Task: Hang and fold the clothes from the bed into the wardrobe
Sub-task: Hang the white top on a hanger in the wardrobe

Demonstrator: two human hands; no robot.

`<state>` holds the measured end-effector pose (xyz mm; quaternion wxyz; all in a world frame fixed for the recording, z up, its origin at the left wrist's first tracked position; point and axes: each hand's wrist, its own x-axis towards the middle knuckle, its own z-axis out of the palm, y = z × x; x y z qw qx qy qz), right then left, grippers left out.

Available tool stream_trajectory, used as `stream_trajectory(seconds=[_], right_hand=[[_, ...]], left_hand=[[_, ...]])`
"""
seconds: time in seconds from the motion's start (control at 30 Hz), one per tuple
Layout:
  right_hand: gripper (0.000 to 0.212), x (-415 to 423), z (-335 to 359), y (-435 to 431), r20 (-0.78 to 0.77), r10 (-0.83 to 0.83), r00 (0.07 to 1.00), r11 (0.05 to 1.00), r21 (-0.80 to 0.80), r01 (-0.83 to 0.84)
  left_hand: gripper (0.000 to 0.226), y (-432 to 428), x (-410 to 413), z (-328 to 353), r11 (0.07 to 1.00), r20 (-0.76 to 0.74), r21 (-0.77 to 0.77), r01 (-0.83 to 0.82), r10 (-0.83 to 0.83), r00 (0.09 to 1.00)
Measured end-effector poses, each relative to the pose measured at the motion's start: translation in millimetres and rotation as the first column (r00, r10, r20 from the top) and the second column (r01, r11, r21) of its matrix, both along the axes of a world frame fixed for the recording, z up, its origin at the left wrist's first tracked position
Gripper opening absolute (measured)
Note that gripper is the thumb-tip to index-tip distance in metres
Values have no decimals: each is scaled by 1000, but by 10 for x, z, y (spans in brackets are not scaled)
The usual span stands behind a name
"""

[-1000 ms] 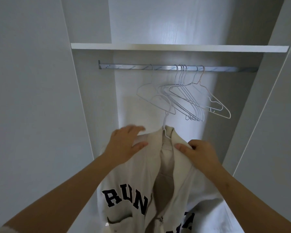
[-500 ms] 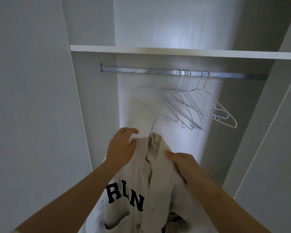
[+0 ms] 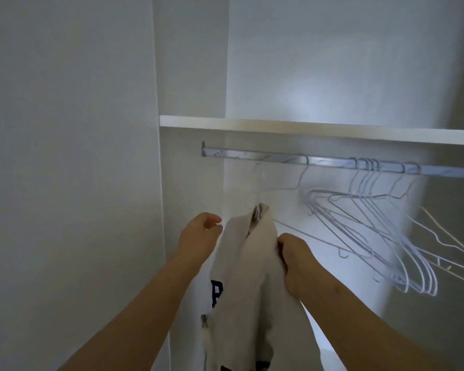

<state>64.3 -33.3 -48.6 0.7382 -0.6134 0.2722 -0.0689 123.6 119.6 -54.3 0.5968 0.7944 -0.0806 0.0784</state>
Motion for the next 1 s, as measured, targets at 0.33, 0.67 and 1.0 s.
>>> stream_trajectory(seconds=[0.33,0.67,1.0], right_hand=[[25,1764,564,346,112,-7,994,1000,30,4],[19,2448,202,649,-71,306,949,951,-16,-308],[27,1664,-100,508,-28,319,947,947,-10,-320]], left_hand=[[18,-34,1375,334,972,-48,-207,-109,102,994],[11,8,1658,-31,959,-239,-181,-217,171,956],[20,77,1063,-40,977,-238,-179,-119,75,968]])
